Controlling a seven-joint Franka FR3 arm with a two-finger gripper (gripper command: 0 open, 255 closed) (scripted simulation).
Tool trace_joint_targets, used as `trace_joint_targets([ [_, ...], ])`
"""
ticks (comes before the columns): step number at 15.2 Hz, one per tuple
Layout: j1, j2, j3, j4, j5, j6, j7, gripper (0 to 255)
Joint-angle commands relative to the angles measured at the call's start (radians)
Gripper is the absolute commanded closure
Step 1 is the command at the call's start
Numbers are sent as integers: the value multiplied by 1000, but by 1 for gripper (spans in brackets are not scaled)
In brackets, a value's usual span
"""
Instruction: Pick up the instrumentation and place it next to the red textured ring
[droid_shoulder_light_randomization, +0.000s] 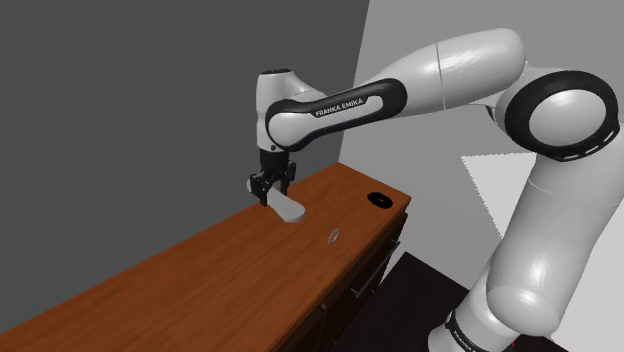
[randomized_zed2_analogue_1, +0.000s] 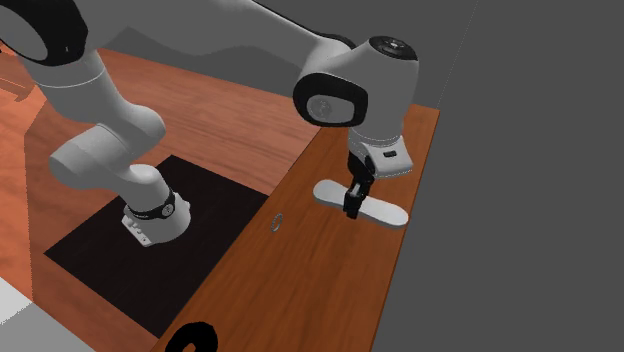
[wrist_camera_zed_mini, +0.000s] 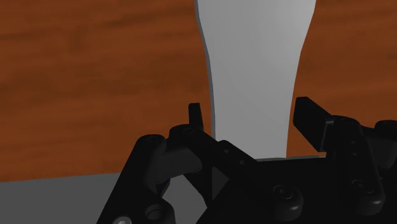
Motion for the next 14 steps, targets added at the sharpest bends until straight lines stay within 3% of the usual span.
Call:
trace_joint_targets([
  [1,-29,-15,-20,-22,7,10,-52,255],
  [14,-195,21,-145,32,15,1,-348,255],
])
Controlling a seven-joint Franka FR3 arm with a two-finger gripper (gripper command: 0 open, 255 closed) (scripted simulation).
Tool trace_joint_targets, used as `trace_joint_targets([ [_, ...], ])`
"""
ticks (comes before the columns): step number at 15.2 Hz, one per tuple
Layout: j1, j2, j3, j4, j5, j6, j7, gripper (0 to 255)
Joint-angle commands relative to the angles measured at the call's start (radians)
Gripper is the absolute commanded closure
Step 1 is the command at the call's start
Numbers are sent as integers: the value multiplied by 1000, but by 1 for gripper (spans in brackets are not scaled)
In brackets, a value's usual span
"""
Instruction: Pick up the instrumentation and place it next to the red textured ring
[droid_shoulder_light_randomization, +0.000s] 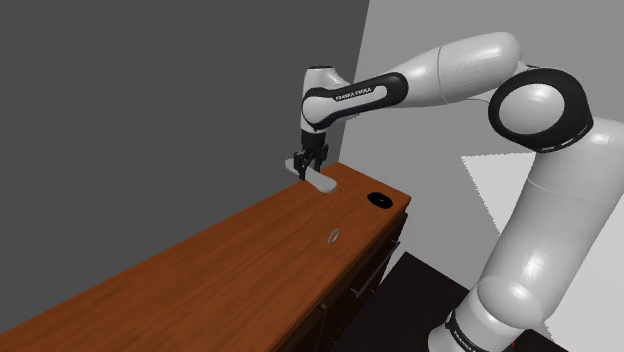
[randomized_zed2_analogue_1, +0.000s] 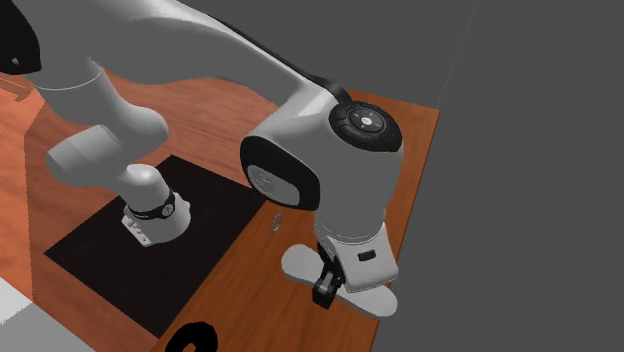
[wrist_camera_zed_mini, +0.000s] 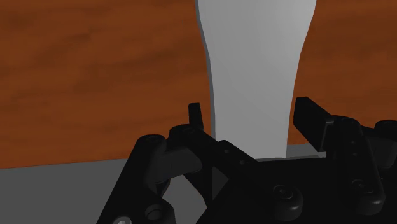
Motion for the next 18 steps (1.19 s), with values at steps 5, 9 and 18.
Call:
trace_joint_targets([
  [5,-74,66,-52,91,-1,-22,-129,255],
  [9,-122,124,-82,174,1,-44,-210,255],
  [18,-144,180,-92,159,-3,27,-237,255],
])
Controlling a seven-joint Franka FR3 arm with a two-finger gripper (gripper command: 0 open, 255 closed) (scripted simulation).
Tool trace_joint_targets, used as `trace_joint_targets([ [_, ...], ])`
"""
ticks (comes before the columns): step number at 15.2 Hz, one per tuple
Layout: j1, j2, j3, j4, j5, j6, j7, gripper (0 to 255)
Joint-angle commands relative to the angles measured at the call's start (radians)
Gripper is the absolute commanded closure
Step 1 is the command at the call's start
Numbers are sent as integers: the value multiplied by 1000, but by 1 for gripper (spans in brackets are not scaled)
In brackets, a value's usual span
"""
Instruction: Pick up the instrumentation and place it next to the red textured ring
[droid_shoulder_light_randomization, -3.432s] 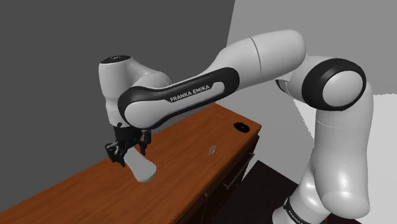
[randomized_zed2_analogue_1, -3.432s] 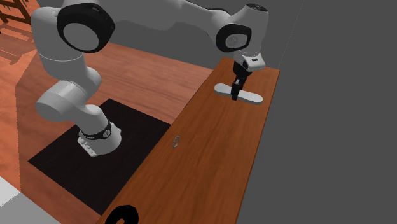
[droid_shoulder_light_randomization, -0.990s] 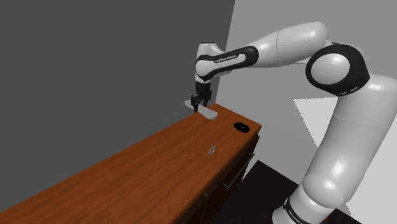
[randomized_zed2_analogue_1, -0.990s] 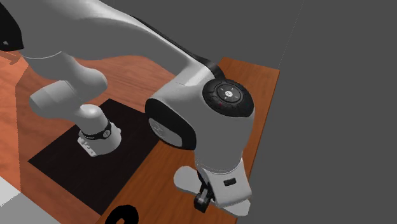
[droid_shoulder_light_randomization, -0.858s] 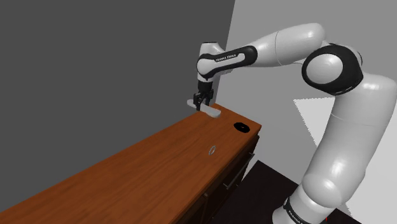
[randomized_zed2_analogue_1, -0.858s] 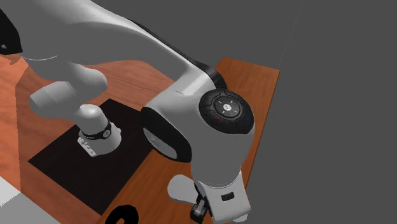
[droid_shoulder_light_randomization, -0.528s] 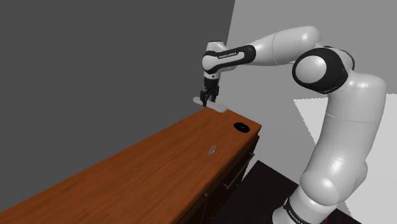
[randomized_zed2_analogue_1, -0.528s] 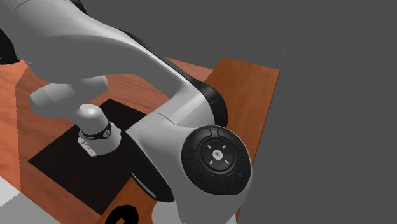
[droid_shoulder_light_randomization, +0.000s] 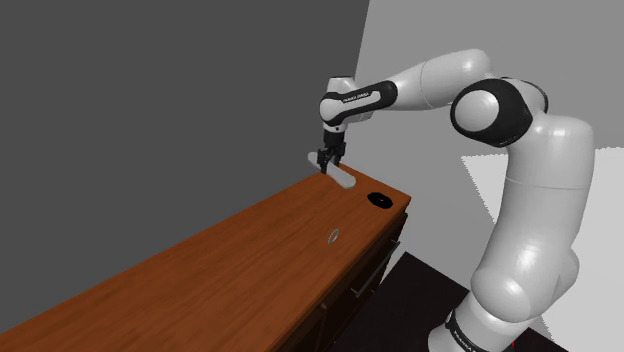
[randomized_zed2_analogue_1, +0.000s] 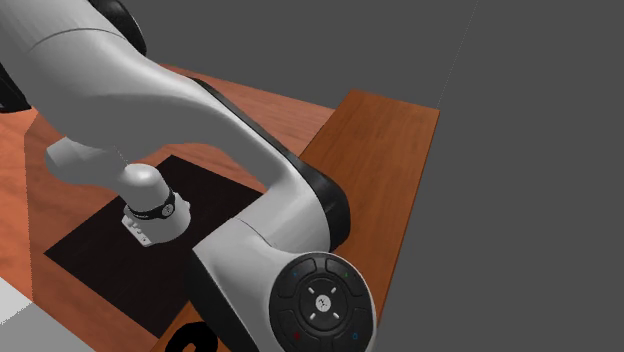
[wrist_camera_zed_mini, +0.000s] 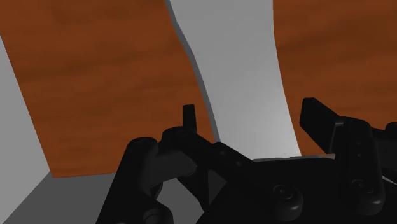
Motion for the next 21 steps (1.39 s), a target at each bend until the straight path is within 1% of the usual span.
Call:
trace_joint_targets([
  [1,-4,9,-4,-7,-3,58,2,255],
  [8,-3,51,-6,-51,-9,144,8,255],
  [16,-3,51,-6,-51,-9,144,8,255],
  [17,-3,51,-6,-51,-9,144,8,0],
  [21,-3,52,-6,-49,-9,143,8,0],
])
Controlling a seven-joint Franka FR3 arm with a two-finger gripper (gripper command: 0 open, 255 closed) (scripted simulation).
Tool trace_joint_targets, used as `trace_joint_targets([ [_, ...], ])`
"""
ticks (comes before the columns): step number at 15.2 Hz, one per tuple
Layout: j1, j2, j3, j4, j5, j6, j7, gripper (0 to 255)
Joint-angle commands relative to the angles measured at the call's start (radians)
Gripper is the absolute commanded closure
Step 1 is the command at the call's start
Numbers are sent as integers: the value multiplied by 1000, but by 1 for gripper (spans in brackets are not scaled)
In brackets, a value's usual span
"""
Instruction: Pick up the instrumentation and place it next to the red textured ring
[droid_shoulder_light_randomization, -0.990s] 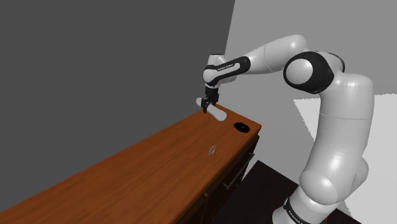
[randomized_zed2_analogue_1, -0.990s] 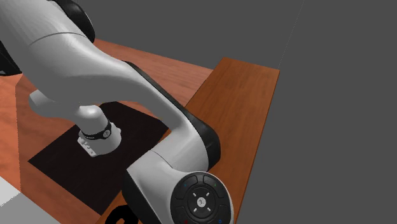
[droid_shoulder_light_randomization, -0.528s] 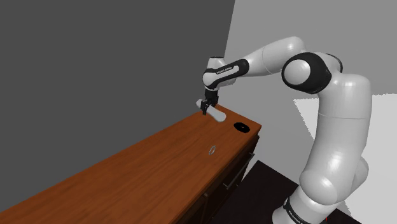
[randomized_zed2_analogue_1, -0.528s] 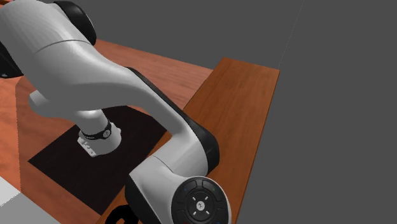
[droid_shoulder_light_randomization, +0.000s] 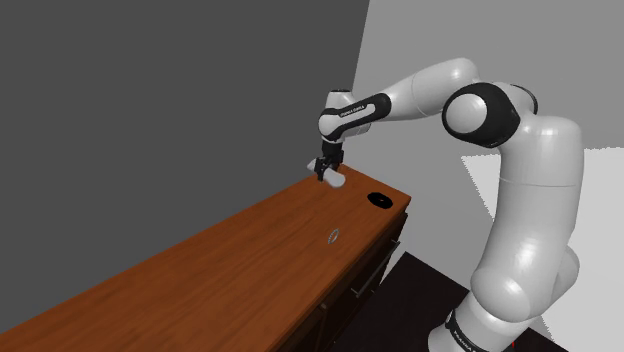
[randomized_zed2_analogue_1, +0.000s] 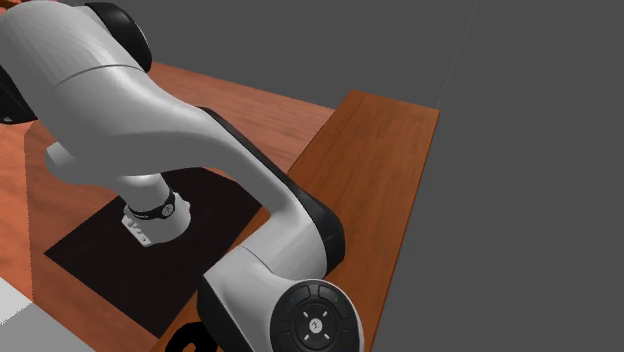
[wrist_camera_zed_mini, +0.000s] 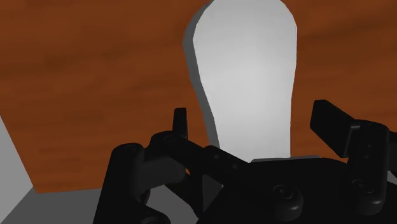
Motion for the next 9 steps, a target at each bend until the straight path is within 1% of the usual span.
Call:
trace_joint_targets([
  [1,-1,-1,0,-2,0,1,-1,0],
  [5,0,-51,3,57,7,-108,-5,0],
  [9,0,-51,3,57,7,-108,-5,0],
])
